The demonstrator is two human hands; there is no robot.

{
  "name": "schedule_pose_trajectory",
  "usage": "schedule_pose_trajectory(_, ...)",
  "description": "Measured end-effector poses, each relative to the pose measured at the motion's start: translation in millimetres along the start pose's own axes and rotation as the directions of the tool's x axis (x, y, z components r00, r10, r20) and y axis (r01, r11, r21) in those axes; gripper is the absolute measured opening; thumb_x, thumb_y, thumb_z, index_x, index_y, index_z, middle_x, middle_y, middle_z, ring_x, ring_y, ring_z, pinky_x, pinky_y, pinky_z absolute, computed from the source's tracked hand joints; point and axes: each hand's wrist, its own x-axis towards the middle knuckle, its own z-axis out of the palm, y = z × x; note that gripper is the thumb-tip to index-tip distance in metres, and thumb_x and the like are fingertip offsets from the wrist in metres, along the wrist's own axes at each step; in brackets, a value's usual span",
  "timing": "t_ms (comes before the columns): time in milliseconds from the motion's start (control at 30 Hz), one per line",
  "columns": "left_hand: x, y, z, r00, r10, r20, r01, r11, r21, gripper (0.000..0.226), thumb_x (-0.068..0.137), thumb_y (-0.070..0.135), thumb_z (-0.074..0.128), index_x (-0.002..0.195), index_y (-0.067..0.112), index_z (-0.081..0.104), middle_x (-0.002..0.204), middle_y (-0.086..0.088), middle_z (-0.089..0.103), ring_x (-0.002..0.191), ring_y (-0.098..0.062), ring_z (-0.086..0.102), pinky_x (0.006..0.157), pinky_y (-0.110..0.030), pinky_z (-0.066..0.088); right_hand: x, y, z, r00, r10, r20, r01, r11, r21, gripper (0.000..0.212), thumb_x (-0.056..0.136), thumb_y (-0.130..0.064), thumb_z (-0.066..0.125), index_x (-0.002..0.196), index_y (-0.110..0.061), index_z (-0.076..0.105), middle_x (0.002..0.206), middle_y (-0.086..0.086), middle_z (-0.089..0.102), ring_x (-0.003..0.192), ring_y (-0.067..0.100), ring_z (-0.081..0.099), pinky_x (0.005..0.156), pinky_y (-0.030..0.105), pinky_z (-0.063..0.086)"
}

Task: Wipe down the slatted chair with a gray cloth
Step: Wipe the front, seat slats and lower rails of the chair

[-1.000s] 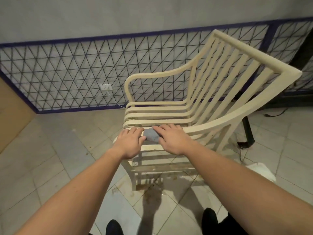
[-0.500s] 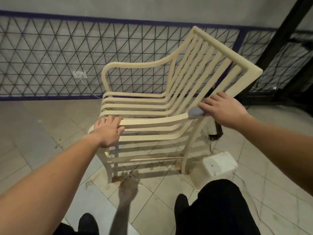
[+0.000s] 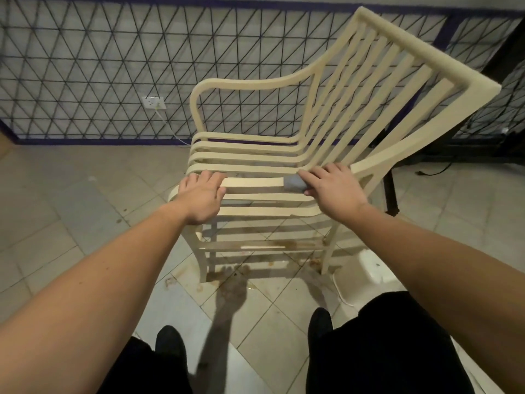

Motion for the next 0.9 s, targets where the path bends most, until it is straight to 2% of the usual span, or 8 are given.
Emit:
schedule_pose_trajectory(133,-0.1,-3.3,-0.8,0.999,0.047,0.005,-0.046,0.998,-0.050,0.042,0.108,0.036,0.029,0.149,0.028,0.031,0.150,-0.008,0.038,0.133,-0.034,0.033,0.117,-0.051,0.018,22.2,-40.2,8.3,0.997,-0.049,-0.057,0.057,0.985,0.163,0.045,0.100,-0.036,0.051,0.143,-0.023,0.046,0.130,0.002,0.062,0.110,0.031,0.058,0.092,0.043,0.043)
schedule_pose_trajectory(267,-10.1,-28.5,-4.3,0.995,0.080,-0.057,-0.095,0.932,-0.350,0.058,0.104,0.020,0.048,0.155,0.034,0.025,0.155,-0.002,0.036,0.139,-0.027,0.029,0.118,-0.048,0.022,46.4,-87.8,9.1,0.991,-0.075,-0.111,0.100,0.965,0.243,0.048,0.100,-0.035,0.052,0.146,-0.022,0.044,0.135,0.003,0.060,0.109,0.032,0.057,0.092,0.043,0.042)
schedule_pose_trajectory(367,-25.9,-62.3,-3.8,0.997,-0.044,-0.061,-0.004,0.780,-0.626,0.060,0.101,0.006,0.050,0.153,0.031,0.032,0.150,0.003,0.041,0.136,-0.015,0.036,0.116,-0.037,0.030,64.8,-115.8,5.8,0.987,-0.091,-0.130,0.120,0.965,0.234,0.047,0.101,-0.036,0.047,0.146,-0.022,0.041,0.136,0.003,0.058,0.109,0.031,0.056,0.091,0.042,0.041)
schedule_pose_trajectory(467,-40.3,-92.5,7.3,0.962,-0.265,-0.062,0.127,0.640,-0.757,0.048,0.102,-0.001,0.044,0.143,0.024,0.048,0.138,0.004,0.053,0.128,-0.014,0.047,0.109,-0.032,0.038,83.0,-139.1,0.4,0.988,-0.119,-0.099,0.139,0.963,0.232,0.047,0.101,-0.037,0.047,0.145,-0.023,0.037,0.135,0.003,0.057,0.110,0.031,0.056,0.091,0.043,0.043)
schedule_pose_trajectory(633,-48.9,-134.0,35.2,0.771,-0.637,-0.007,0.247,0.309,-0.919,0.046,0.096,-0.009,0.039,0.122,0.020,0.063,0.129,0.000,0.064,0.113,-0.019,0.059,0.103,-0.039,0.044,112.3,-165.4,-15.8,0.971,-0.238,-0.018,0.234,0.938,0.254,0.045,0.101,-0.033,0.047,0.142,-0.025,0.033,0.132,0.005,0.055,0.112,0.029,0.055,0.091,0.045,0.046)
schedule_pose_trajectory(700,-50.5,-141.3,43.2,0.789,-0.613,0.044,0.269,0.281,-0.921,0.046,0.097,-0.007,0.038,0.113,0.024,0.068,0.128,0.003,0.066,0.103,-0.013,0.061,0.103,-0.039,0.045,123.0,-174.9,-23.0,0.949,-0.314,0.010,0.302,0.923,0.240,0.044,0.101,-0.032,0.045,0.142,-0.025,0.032,0.132,0.005,0.053,0.113,0.029,0.053,0.091,0.045,0.046)
schedule_pose_trajectory(800,-51.6,-146.0,49.8,0.830,-0.555,0.047,0.246,0.289,-0.925,0.046,0.100,-0.002,0.040,0.100,0.031,0.072,0.122,0.009,0.069,0.109,-0.010,0.062,0.099,-0.033,0.046,136.0,-193.3,-30.8,0.915,-0.400,0.048,0.388,0.908,0.158,0.037,0.102,-0.034,0.042,0.138,-0.025,0.035,0.130,0.004,0.052,0.112,0.029,0.052,0.086,0.042,0.044)
schedule_pose_trajectory(900,-50.4,-155.0,54.7,0.802,-0.597,0.027,0.224,0.258,-0.940,0.040,0.101,0.002,0.041,0.101,0.028,0.073,0.117,0.009,0.070,0.109,-0.014,0.063,0.095,-0.031,0.047,146.8,-214.6,-36.9,0.881,-0.461,0.103,0.460,0.887,0.033,0.028,0.101,-0.033,0.044,0.128,-0.026,0.040,0.126,0.003,0.053,0.110,0.028,0.053,0.082,0.041,0.043)
